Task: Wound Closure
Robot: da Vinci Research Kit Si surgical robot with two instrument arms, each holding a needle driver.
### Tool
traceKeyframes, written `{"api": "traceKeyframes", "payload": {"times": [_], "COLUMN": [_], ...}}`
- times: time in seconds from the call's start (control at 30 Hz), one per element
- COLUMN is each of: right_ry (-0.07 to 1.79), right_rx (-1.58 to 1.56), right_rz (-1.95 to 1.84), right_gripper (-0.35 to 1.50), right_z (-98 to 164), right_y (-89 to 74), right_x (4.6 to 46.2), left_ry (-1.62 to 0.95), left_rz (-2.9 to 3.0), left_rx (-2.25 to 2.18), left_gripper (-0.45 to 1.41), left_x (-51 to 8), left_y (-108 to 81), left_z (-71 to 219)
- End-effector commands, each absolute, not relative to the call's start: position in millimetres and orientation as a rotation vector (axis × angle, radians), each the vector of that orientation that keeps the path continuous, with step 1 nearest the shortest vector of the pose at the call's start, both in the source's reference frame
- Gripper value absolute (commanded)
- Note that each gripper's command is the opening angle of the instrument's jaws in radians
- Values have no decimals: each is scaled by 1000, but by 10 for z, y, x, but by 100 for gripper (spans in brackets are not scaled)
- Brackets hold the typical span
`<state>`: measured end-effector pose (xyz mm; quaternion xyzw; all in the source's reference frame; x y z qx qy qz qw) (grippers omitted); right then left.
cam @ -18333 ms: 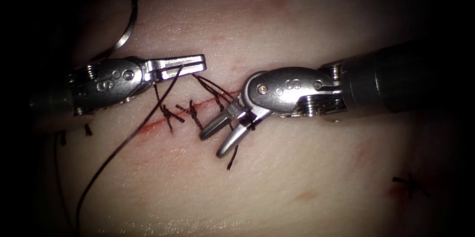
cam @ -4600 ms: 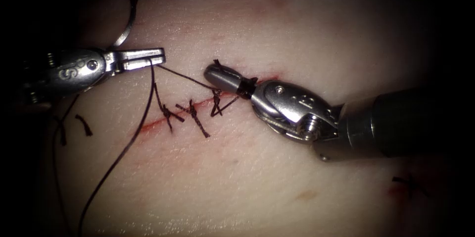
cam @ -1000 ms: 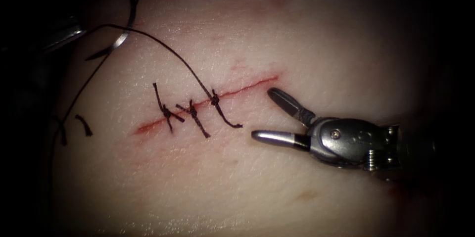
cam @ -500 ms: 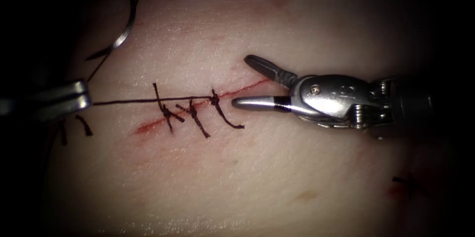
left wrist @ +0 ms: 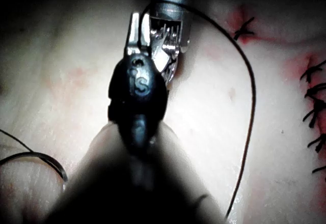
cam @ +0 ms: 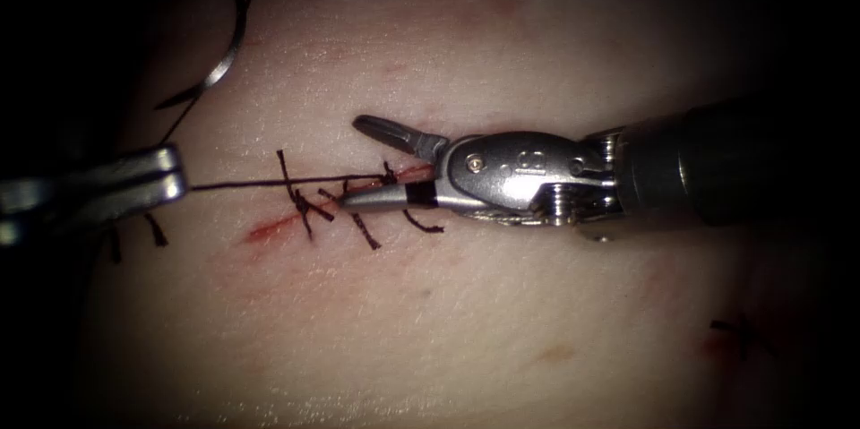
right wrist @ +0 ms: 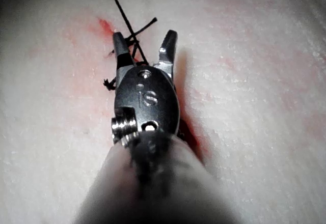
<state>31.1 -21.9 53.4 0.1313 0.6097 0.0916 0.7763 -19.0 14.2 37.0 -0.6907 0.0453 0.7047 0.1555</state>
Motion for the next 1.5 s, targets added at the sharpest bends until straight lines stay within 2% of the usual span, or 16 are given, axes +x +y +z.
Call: {"api": "traceKeyframes", "payload": {"times": [0.03,0.47,0.73,0.83,0.87,0.93,1.2,1.23,1.27,1.3,1.4,1.5], "right_ry": [1330,1335,1335,1331,1329,1312,1317,1323,1326,1335,1341,1319], "right_rx": [263,189,193,191,189,202,192,191,192,205,202,193], "right_rz": [173,100,69,61,55,42,53,54,54,70,90,120], "right_gripper": [110,106,89,73,61,-35,-35,-5,44,128,142,147], "right_z": [537,538,542,542,542,544,537,535,532,526,517,508], "right_y": [-225,-224,-229,-229,-229,-229,-230,-231,-232,-229,-222,-212], "right_x": [324,341,353,354,354,351,343,342,339,331,311,276], "left_ry": [130,129,129,126,125,124,122,121,120,116,114,128], "left_rz": [2020,2018,2017,2019,2019,2018,2025,2025,2025,2027,2029,2031], "left_rx": [-1980,-1984,-1985,-1986,-1986,-1989,-1998,-2002,-2004,-2011,-2021,-2055], "left_gripper": [-45,-45,-45,-45,-45,-45,-45,-45,-45,-45,-45,-45], "left_x": [-196,-202,-203,-204,-204,-204,-204,-203,-202,-198,-195,-203], "left_y": [145,145,143,142,142,140,138,136,135,131,124,107], "left_z": [373,371,367,365,364,362,360,359,359,358,355,351]}}
